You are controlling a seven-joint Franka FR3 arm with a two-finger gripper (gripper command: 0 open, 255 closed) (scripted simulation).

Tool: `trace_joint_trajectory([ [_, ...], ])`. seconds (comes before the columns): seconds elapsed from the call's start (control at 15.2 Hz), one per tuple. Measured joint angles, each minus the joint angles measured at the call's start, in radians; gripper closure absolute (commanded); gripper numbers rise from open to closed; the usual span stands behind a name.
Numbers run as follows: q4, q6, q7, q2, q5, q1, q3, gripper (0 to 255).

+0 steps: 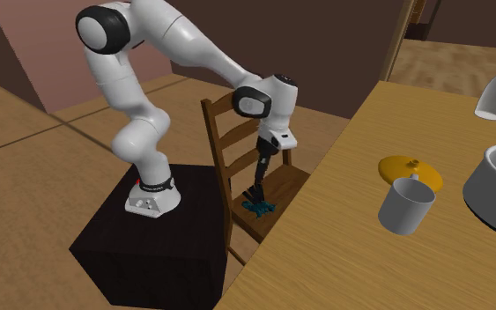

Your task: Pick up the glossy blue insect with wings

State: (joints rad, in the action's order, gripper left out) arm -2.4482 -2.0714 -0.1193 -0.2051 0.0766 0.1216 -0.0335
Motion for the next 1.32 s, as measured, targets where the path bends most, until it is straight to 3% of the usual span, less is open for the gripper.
trace_joint_trajectory([
  [0.26, 0.024, -0.058, -0.062, 0.132, 0.038, 0.022, 0.007, 0],
  [0.79, 0.004, -0.164, -0.089, 0.228, 0.056, 0.026, 0.01, 0],
  [0.86, 0.003, -0.168, -0.09, 0.231, 0.057, 0.026, 0.01, 255],
  [1.32, 0.003, -0.173, -0.091, 0.232, 0.057, 0.025, 0.009, 255],
])
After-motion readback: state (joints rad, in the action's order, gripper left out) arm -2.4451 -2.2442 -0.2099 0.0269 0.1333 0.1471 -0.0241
